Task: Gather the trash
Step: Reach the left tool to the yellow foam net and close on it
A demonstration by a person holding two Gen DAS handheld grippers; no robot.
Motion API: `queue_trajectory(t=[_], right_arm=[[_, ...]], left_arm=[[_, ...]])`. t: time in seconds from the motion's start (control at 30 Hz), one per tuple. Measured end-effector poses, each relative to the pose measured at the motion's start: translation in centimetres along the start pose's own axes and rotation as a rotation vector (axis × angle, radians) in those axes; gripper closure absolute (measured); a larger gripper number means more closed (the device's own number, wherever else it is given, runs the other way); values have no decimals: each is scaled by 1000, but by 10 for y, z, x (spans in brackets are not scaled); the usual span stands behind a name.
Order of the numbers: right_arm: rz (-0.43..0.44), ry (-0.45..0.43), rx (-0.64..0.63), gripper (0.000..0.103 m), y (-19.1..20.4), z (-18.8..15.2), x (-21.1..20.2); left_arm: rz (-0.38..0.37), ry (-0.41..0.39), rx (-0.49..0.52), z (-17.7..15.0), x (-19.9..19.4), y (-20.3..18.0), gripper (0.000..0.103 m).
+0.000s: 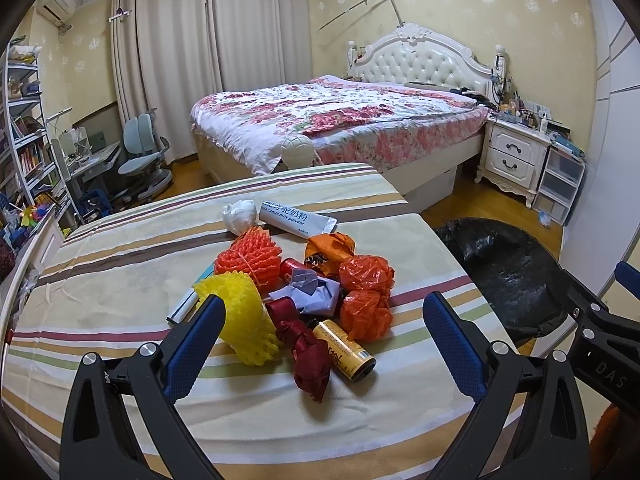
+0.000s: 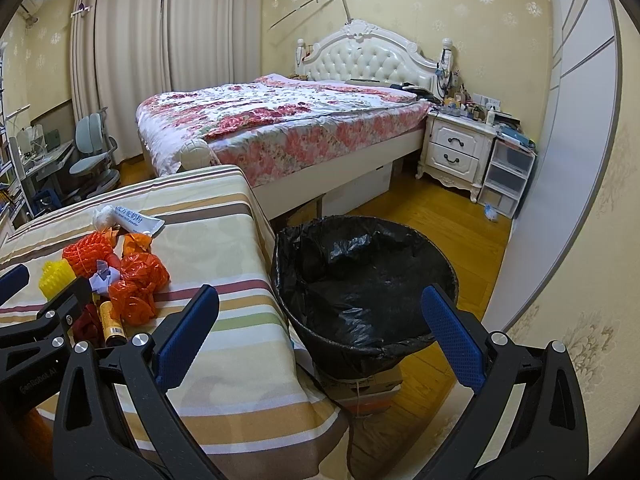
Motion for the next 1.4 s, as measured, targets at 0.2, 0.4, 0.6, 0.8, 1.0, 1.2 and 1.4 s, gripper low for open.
queue_trajectory(t=[0.2,0.4,0.6,0.8,1.0,1.2,1.4], right_arm=[[26,24,-10,20,7,-6,0],[63,55,-21,21,24,-7,4],[100,72,-44,21,45,-12,3],[113,94,-62,22,53,-14,4],[110,98,-65,21,52,-13,7],[116,101,-53,21,52,-14,11],[128,117,-49,21,54,-19,16]], left_arm=[[10,13,-2,-2,3,16,7],[37,23,-8,-7,0,42,11],[48,50,-23,-16,1,64,23],[49,76,-37,-23,3,76,23],[46,94,-39,-25,9,73,23],[87,123,-65,-32,16,90,23],[119,147,-91,-37,19,107,23]])
Point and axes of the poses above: each gripper's, at about its wrist camera, not at the fingertips, and x roughly the way its jaws point, y to its left, z to its top, the point moved 9 cm from there along x, roughly the way its jaws point, and after that the axes turned 5 degrees about -y, right-handed, at the moved point
